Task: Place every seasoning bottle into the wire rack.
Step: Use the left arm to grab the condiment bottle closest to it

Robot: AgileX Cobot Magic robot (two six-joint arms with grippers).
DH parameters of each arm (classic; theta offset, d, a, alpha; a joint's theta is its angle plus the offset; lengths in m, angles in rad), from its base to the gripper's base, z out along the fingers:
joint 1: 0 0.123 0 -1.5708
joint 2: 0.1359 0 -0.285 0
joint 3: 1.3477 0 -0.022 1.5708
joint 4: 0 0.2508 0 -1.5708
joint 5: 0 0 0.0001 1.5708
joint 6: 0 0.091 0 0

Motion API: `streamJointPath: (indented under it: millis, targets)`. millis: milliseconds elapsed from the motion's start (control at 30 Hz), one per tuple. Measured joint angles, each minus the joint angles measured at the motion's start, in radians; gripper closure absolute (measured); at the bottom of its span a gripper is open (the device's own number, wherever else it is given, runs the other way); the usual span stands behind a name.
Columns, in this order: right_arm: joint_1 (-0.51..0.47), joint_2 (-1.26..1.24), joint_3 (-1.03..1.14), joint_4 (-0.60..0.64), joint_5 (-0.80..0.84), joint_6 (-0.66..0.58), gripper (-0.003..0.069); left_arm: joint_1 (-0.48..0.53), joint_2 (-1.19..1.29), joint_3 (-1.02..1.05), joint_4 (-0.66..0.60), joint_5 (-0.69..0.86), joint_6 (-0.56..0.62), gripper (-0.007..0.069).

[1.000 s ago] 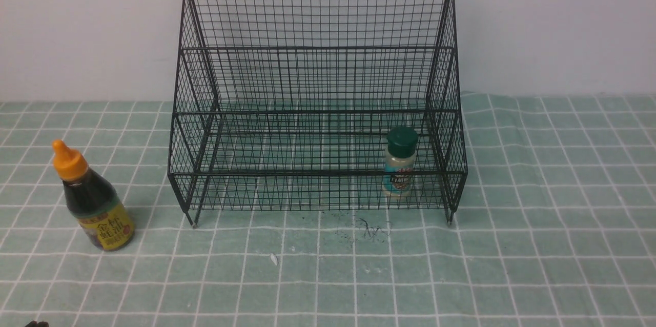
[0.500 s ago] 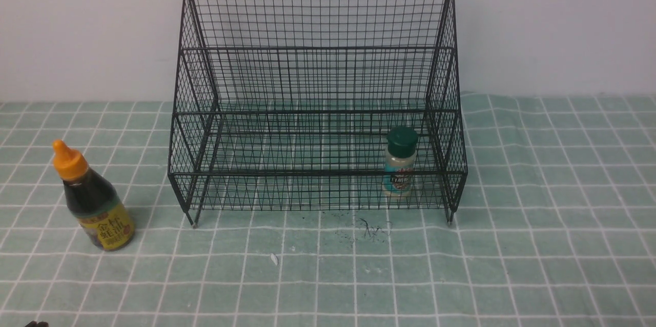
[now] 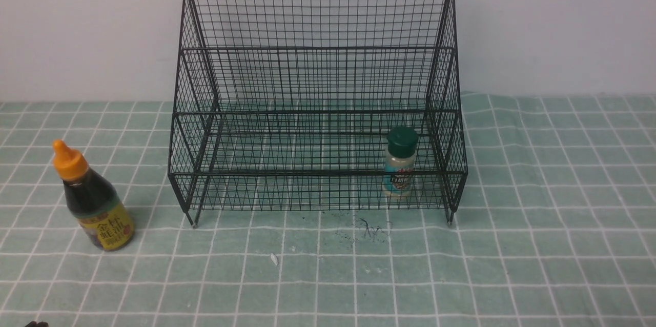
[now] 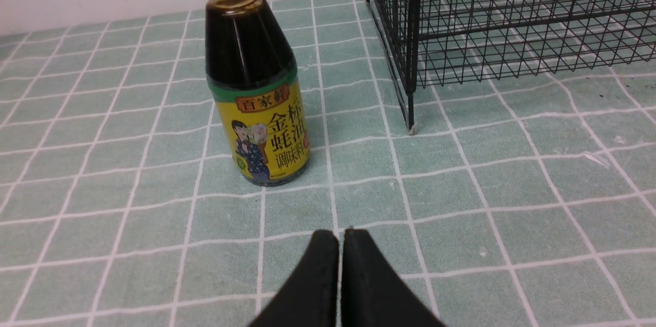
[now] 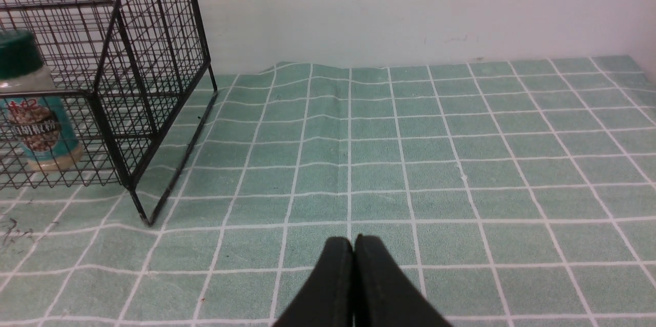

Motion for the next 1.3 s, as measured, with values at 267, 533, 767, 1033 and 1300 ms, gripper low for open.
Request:
streamJointPath:
  millis: [267, 533, 767, 1033, 1300]
  targets:
    - [0.000, 0.000, 0.000, 0.000, 0.000, 0.000, 0.0672, 0.000, 0.000, 0.000, 0.000, 0.000, 0.000, 0.0631]
    - [0.000, 0.000, 0.000, 0.000, 0.000, 0.000, 0.0672, 0.000, 0.000, 0.000, 0.000, 0.000, 0.000, 0.0631]
    - [0.000, 0.000, 0.000, 0.000, 0.000, 0.000, 0.0672, 0.000, 0.000, 0.000, 0.014, 0.002, 0.000, 0.0631]
    - [0.000, 0.000, 0.000, 0.000, 0.000, 0.000, 0.0672, 0.000, 0.000, 0.000, -0.271, -0.174, -0.141, 0.0631]
    - [0.000, 0.000, 0.000, 0.000, 0.000, 0.000, 0.0672, 0.000, 0.000, -0.019, -0.490, -0.561, -0.183, 0.0631]
